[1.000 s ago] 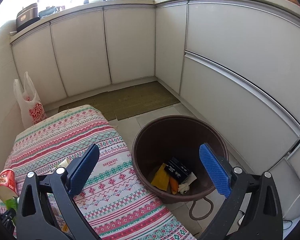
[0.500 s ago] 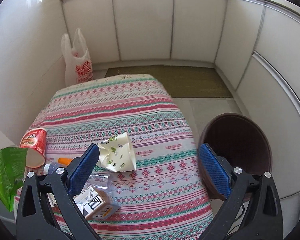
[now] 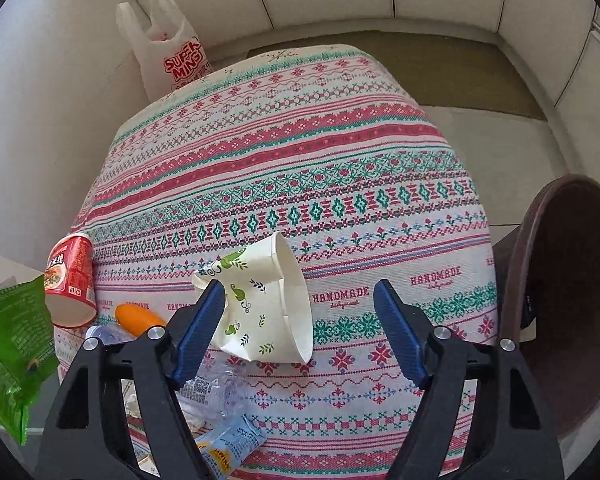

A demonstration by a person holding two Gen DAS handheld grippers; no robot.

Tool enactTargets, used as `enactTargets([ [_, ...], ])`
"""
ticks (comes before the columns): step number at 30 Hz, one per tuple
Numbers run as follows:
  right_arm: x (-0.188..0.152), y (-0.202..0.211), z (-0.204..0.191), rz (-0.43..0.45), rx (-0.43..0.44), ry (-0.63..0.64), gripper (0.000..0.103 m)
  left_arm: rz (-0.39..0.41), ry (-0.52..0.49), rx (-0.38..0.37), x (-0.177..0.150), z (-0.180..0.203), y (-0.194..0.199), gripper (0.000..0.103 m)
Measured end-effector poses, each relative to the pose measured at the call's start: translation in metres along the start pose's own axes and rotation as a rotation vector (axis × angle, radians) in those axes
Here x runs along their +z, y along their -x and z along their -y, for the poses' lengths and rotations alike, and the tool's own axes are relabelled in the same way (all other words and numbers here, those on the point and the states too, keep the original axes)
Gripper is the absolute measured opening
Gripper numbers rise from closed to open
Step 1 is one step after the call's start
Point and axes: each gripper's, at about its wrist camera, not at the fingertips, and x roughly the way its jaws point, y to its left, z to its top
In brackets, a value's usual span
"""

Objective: Collect trash
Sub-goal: 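Grasp the white paper cup with the right tool while the left tool holds the bag, then carry the paper cup over the bucket and open the right tool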

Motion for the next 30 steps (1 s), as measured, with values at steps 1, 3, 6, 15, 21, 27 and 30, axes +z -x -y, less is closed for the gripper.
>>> enactTargets([
  [1,-0.001,-0.005,0.001,-0.015,0.014,-0.004,0.067,-0.004,-0.002,-0.001,-0.001,0.001,-0.002,0.002],
  [3,-0.001,-0.014,0.002,-0.043,0.048,-0.003,0.056,-0.01,-0.009,0.003,-0.001,0.001,-0.004,0.002],
  [6,-0.006,-0.022,-0.002,-0.064,0.078,0.006,0.04,-0.021,-0.007,0.008,-0.003,-0.001,-0.007,0.002],
  [15,-0.015,-0.023,-0.018,-0.051,0.139,0.067,0.014,-0.043,-0.01,0.018,-0.005,0.002,-0.016,0.002],
  [21,-0.011,0.008,-0.041,0.054,0.1,0.114,0.001,-0.046,-0.013,0.01,-0.005,0.003,-0.02,0.002],
  [27,0.0,0.066,-0.041,0.21,0.07,0.087,0.001,-0.044,-0.006,0.001,-0.005,0.003,-0.022,0.002],
  [30,0.005,0.112,-0.028,0.327,0.012,0.058,0.001,-0.043,-0.006,-0.008,-0.005,0.006,-0.024,0.002],
])
